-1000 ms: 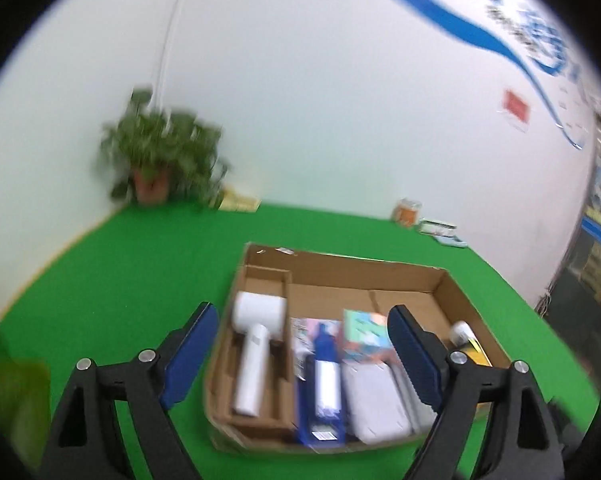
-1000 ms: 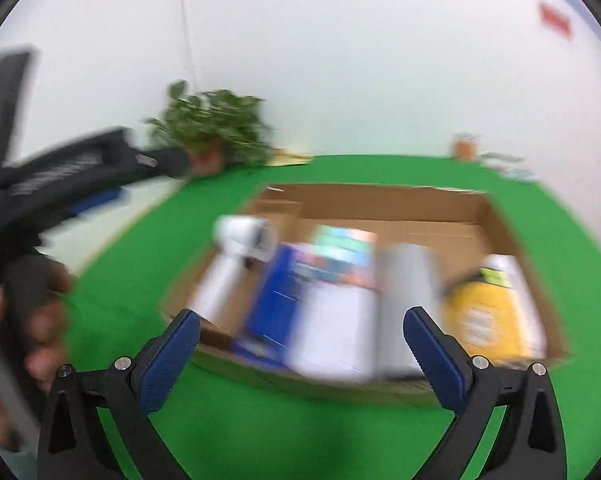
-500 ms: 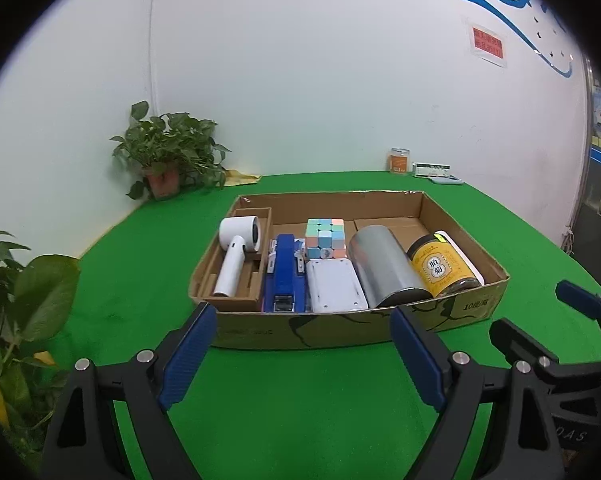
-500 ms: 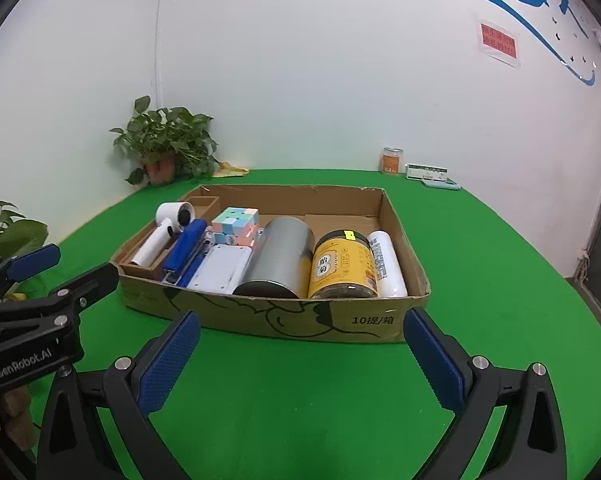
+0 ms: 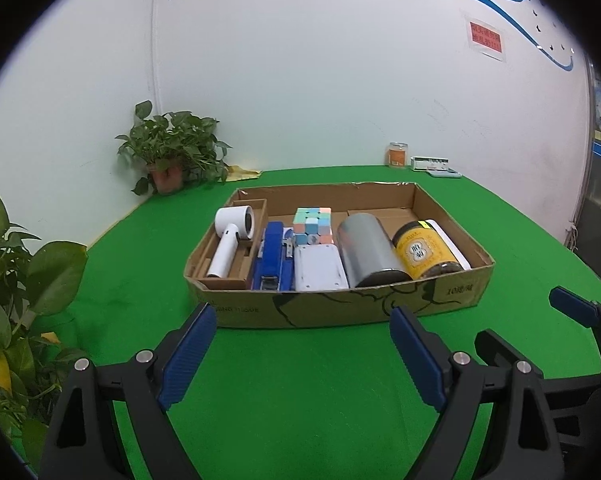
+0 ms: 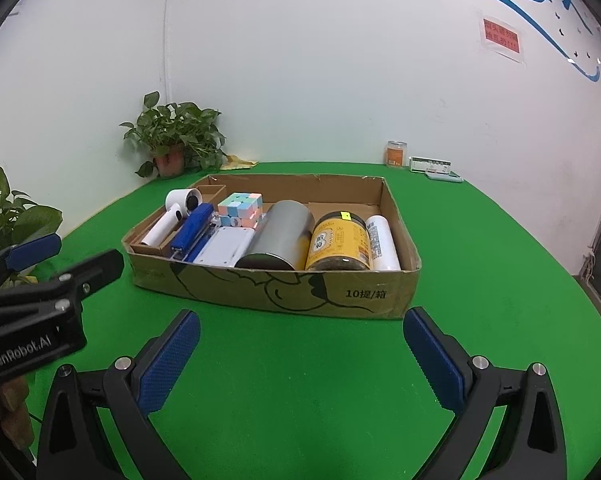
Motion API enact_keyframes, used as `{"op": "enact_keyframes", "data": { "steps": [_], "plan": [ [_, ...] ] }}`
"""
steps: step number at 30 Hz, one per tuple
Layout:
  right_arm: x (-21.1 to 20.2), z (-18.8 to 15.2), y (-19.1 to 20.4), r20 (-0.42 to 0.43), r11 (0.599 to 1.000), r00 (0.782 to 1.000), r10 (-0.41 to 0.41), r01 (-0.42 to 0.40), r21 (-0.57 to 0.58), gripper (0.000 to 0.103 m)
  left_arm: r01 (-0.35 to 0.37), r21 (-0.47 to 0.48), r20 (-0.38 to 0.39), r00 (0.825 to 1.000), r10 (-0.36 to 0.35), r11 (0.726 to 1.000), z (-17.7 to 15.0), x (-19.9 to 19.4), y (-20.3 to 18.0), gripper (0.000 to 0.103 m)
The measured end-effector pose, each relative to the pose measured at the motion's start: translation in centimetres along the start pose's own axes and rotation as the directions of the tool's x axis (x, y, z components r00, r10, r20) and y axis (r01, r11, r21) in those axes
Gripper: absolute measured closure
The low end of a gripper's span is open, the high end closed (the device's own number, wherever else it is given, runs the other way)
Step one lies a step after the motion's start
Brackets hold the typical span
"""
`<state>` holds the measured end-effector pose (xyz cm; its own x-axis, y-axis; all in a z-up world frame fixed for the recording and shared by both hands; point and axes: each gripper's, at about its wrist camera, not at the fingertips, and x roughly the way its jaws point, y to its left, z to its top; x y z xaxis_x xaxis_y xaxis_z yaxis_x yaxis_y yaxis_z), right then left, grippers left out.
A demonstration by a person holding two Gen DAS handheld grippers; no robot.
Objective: Organize rigid objects
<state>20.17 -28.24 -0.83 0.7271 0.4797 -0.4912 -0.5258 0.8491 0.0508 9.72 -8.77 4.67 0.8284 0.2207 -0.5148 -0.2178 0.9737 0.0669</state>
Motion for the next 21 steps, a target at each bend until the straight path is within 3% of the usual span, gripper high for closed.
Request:
{"op": "enact_keyframes", "data": {
  "steps": [5, 21],
  "plan": [
    [0.0, -0.3, 0.6, -0.007, 0.999, 1.000, -0.026, 0.025, -0.036, 0.001, 0.021, -0.027, -0.047, 0.999, -0.023, 0.999, -0.5, 1.0, 0.3, 0.014],
    [0.8, -0.5, 1.6, -0.042, 0.997, 0.998, -0.036, 0.033, -0.071, 0.001, 0.026, -0.044, -0.087, 0.996, -0.030, 0.999, -2.3, 2.2, 1.6, 0.014]
  ]
}}
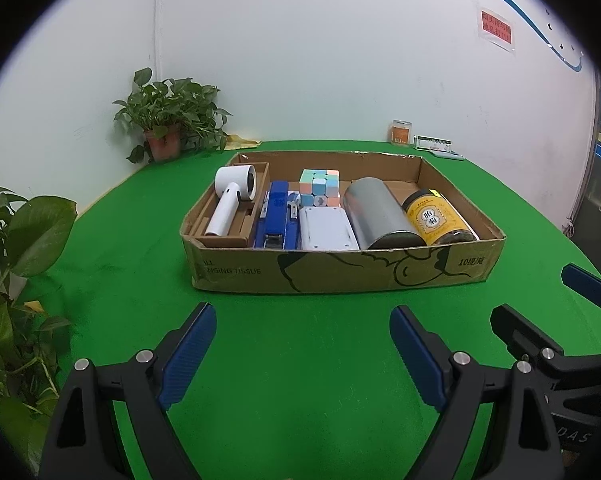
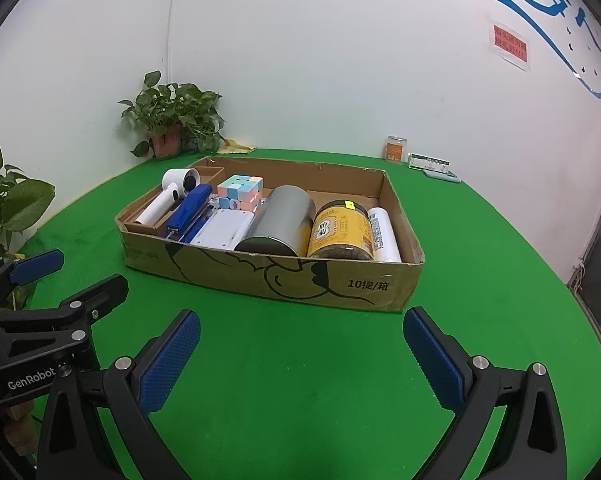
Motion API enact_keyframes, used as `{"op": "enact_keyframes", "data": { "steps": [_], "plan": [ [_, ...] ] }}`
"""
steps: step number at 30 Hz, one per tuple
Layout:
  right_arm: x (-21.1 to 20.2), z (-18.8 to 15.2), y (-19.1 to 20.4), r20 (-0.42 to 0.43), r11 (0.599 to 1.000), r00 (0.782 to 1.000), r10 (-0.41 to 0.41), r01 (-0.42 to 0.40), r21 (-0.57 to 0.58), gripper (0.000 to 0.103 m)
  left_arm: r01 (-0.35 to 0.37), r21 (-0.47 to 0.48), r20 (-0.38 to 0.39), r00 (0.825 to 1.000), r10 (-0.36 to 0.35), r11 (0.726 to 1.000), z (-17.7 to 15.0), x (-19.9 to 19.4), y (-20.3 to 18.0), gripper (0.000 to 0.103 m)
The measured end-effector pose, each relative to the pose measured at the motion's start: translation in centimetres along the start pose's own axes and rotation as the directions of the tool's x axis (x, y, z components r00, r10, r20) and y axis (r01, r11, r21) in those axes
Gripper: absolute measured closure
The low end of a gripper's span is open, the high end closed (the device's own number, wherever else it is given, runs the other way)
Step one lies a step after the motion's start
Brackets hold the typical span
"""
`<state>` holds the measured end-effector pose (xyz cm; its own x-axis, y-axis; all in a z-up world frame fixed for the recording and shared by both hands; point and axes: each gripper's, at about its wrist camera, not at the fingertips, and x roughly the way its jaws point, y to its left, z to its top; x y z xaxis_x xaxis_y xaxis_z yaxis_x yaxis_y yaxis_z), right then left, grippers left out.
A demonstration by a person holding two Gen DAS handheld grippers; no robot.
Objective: Organize rigid objects
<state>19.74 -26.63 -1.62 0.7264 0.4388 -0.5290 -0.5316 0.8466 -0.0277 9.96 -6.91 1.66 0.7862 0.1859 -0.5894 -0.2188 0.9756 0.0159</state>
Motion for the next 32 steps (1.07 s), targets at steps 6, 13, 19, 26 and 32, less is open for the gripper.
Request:
{"op": "enact_keyframes", "data": {
  "steps": [6, 13, 19, 26, 32],
  "plan": [
    [0.3, -0.2, -0.1, -0.012, 1.000, 1.000, -0.013, 0.013, 0.004, 0.001, -0.012, 0.013, -0.015, 1.000, 0.012, 1.000, -0.1, 0.3, -0.2, 0.014],
    [0.5, -0.2, 0.3, -0.020, 0.999, 0.999, -0.033, 0.033, 0.001, 0.001, -0.005, 0.006, -0.020, 1.000, 0.005, 1.000, 0.0, 0.5, -0.2, 0.014],
    [0.5, -0.2, 0.8, -0.014, 0.999, 0.999, -0.038, 0.039, 0.013, 0.001, -0.006, -0.003, -0.034, 0.999, 0.006, 1.000, 0.2, 0.8, 0.1, 0.014],
    [0.6, -0.2, 1.5, -0.019, 0.999, 0.999, -0.050, 0.050, 0.021, 0.001, 0.013, -0.016, -0.032, 0.999, -0.013, 1.000, 0.5, 1.2, 0.4, 0.014],
    [0.8, -0.3, 2.3, -0.026, 0.998, 0.998, -0.056, 0.057, 0.024, 0.001, 0.006, 0.012, -0.007, 1.000, -0.006, 1.000, 0.2, 1.1, -0.1, 0.014]
  ]
}}
